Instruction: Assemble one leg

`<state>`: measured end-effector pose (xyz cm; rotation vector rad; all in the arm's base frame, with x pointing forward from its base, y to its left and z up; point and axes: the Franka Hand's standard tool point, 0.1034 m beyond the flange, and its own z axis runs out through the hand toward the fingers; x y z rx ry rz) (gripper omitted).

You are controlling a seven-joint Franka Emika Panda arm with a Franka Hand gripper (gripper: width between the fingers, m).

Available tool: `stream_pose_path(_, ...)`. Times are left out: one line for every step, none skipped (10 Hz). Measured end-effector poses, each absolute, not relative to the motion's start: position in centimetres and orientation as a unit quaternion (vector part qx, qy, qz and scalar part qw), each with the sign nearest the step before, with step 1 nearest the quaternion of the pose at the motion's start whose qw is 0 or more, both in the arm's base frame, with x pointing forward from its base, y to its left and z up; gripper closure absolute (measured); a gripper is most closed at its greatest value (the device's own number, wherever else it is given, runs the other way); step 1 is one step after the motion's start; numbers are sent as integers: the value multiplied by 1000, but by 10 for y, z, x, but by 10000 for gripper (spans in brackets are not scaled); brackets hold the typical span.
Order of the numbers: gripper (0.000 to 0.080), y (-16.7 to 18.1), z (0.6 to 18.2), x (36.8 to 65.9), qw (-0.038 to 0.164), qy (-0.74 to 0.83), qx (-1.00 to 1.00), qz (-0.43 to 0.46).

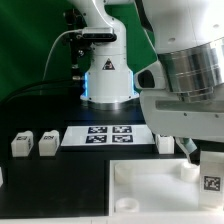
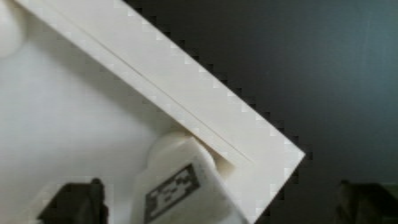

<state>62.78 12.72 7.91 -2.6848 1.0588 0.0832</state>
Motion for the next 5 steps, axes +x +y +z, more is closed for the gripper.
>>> stream_pose_path(150,124,80,630,110,272,-956,13)
stream_pose_path(150,121,80,633,103,219,-970,4)
stream_pose_path(150,117,78,635,100,138,-985,-7)
stream_pose_path(150,117,78,635,101,138,-985,-7)
stream_pose_path(253,117,78,635,101,138,-985,-7)
